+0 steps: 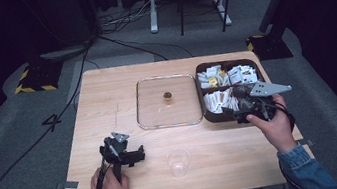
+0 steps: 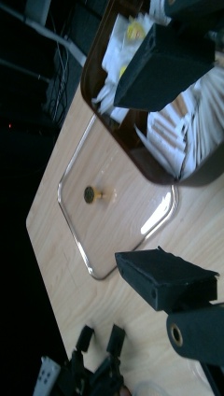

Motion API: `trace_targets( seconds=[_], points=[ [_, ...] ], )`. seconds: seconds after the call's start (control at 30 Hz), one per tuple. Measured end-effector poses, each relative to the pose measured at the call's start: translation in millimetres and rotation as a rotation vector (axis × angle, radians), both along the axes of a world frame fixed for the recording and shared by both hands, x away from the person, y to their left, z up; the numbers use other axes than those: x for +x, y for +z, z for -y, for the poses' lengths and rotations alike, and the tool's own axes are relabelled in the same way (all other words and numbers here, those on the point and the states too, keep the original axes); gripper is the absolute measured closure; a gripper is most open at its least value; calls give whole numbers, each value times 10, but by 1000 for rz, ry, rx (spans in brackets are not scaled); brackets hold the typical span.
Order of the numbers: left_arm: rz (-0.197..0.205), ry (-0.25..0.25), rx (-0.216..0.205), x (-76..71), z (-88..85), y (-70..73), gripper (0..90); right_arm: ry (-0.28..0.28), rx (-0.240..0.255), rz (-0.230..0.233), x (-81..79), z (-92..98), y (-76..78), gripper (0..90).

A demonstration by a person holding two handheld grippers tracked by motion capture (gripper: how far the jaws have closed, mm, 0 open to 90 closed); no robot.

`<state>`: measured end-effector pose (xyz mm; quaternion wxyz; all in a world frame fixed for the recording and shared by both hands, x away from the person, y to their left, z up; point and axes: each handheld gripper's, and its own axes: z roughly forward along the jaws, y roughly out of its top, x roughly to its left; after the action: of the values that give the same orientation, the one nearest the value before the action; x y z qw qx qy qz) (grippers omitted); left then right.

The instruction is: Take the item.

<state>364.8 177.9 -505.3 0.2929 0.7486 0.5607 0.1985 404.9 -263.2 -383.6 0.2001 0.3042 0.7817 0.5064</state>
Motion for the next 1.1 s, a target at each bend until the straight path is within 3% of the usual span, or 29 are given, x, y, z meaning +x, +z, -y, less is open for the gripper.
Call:
trace_targets(
  seconds=[0.03,0.17,0.3,0.47,0.83,1.1],
  points=[
    [0,0,0,0,0,0,1,-30,-3,-4,48,106,14,216],
    [0,-1,1,0,-1,0,1,-56,-17,-5,94,238,41,225],
    [0,0,-1,1,0,0,1,-120,-23,-12,174,425,57,209],
    [0,0,0,0,0,0,1,-181,-46,-8,291,583,8,181],
    [0,0,0,0,0,0,1,-234,-42,-42,493,791,-141,255],
    [0,0,0,0,0,0,1,-262,-93,-88,594,861,-303,312]
  ],
)
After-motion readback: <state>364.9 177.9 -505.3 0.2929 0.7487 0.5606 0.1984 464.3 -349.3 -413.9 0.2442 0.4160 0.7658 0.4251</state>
